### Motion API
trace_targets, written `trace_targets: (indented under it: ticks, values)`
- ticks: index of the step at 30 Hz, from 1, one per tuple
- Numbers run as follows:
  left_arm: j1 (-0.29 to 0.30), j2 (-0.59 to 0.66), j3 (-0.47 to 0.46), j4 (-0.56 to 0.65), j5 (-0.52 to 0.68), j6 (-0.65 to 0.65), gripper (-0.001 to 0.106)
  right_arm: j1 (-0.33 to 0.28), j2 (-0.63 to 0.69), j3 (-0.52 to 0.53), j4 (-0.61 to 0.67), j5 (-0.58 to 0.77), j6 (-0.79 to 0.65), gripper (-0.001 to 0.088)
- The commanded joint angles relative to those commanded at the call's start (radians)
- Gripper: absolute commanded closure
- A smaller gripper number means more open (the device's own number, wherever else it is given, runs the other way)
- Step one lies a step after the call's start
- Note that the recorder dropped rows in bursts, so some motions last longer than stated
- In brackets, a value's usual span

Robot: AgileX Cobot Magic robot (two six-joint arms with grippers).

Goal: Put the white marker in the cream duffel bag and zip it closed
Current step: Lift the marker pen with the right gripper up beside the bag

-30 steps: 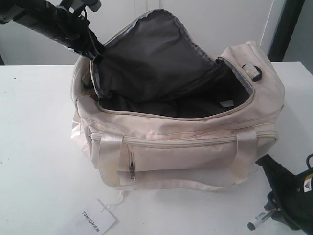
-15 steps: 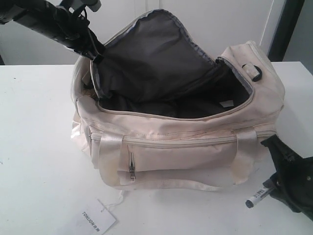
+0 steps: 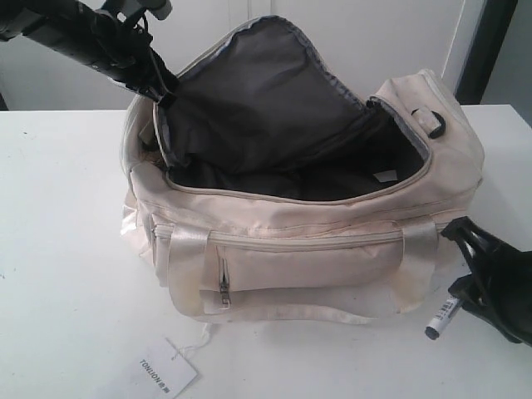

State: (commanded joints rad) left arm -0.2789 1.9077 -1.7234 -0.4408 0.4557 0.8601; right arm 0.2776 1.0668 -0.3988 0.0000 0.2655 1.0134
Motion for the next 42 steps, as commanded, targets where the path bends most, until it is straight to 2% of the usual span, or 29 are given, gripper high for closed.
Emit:
trace_targets:
  ticks: [9, 13, 20, 26, 32, 36, 42]
  values:
    - [0.0, 0.0, 0.0, 0.0, 0.0, 0.0, 0.105, 0.016, -0.032, -0.057, 0.011, 0.037, -0.05, 0.0868]
    - [0.0, 0.0, 0.0, 0.0, 0.0, 0.0, 0.105, 0.024, -0.072, -0.098, 0.011, 0.106, -0.103, 0.0868]
    - [0.0, 0.0, 0.0, 0.0, 0.0, 0.0, 0.105, 0.024, -0.103, -0.217, 0.015, 0.259, -0.264, 0.0868]
    - [0.0, 0.0, 0.0, 0.0, 0.0, 0.0, 0.105, 0.024, -0.103, -0.314, 0.124, 0.352, -0.484, 0.0868]
    - [0.0, 0.0, 0.0, 0.0, 0.0, 0.0, 0.105, 0.024, -0.098, -0.389, 0.186, 0.386, -0.63, 0.0868]
    - [0.0, 0.0, 0.0, 0.0, 0.0, 0.0, 0.105, 0.024, -0.098, -0.431, 0.188, 0.386, -0.662, 0.0868]
    - [0.0, 0.0, 0.0, 0.0, 0.0, 0.0, 0.105, 0.024, -0.098, -0.444, 0.19, 0.357, -0.756, 0.0868]
